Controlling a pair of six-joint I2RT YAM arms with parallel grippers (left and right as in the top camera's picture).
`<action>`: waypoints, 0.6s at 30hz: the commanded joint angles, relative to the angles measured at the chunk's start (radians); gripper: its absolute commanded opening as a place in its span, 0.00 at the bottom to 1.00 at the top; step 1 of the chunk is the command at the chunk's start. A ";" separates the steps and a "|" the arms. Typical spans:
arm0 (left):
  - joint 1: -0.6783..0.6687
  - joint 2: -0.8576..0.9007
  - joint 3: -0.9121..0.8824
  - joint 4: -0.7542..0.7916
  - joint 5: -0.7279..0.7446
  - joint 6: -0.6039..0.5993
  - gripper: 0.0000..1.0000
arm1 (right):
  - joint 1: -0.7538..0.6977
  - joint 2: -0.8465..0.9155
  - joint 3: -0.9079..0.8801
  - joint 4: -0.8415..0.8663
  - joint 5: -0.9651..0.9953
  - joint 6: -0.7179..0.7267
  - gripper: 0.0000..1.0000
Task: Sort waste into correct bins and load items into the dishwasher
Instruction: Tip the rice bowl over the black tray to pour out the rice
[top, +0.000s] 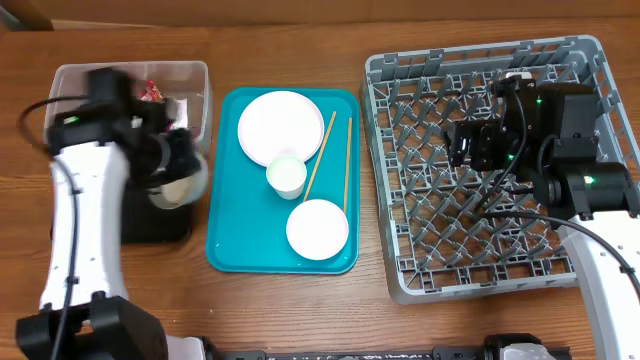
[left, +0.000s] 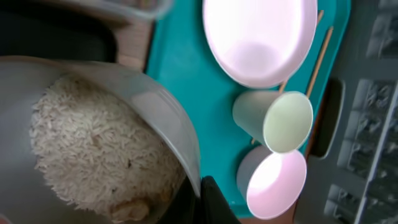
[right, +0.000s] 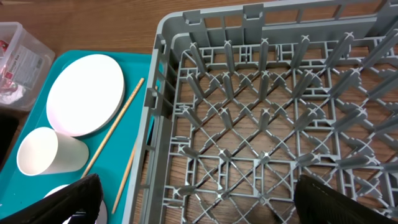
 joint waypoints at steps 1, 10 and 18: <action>0.168 0.031 -0.079 0.066 0.268 0.132 0.04 | -0.001 -0.002 0.026 0.005 0.005 -0.001 1.00; 0.457 0.272 -0.216 0.228 0.873 0.216 0.04 | -0.001 -0.002 0.026 0.004 0.005 -0.001 1.00; 0.540 0.358 -0.215 0.217 1.173 0.072 0.04 | -0.001 -0.002 0.026 0.002 0.005 -0.001 1.00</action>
